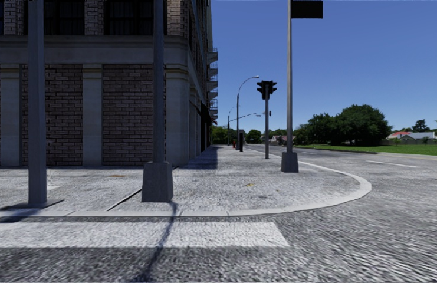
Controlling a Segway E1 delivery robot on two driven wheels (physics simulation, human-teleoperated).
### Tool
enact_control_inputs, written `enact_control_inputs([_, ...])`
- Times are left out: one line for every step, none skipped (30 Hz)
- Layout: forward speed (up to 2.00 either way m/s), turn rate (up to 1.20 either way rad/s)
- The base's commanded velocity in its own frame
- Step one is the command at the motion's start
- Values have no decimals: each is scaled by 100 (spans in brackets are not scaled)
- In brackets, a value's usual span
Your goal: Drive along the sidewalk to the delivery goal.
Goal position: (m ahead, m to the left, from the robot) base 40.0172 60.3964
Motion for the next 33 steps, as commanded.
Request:
enact_control_inputs([200, 0])
enact_control_inputs([200, 0])
enact_control_inputs([200, 0])
enact_control_inputs([200, 0])
enact_control_inputs([200, 0])
enact_control_inputs([200, 0])
enact_control_inputs([200, 0])
enact_control_inputs([200, 0])
enact_control_inputs([200, 0])
enact_control_inputs([200, 0])
enact_control_inputs([200, 0])
enact_control_inputs([200, 0])
enact_control_inputs([200, 0])
enact_control_inputs([200, 0])
enact_control_inputs([200, 0])
enact_control_inputs([200, 0])
enact_control_inputs([193, 0])
enact_control_inputs([185, 0])
enact_control_inputs([175, 0])
enact_control_inputs([175, 0])
enact_control_inputs([168, 0])
enact_control_inputs([166, 0])
enact_control_inputs([165, 0])
enact_control_inputs([165, 0])
enact_control_inputs([165, 0])
enact_control_inputs([165, 0])
enact_control_inputs([165, 0])
enact_control_inputs([165, 0])
enact_control_inputs([165, 0])
enact_control_inputs([165, 0])
enact_control_inputs([165, 0])
enact_control_inputs([165, 0])
enact_control_inputs([165, 0])
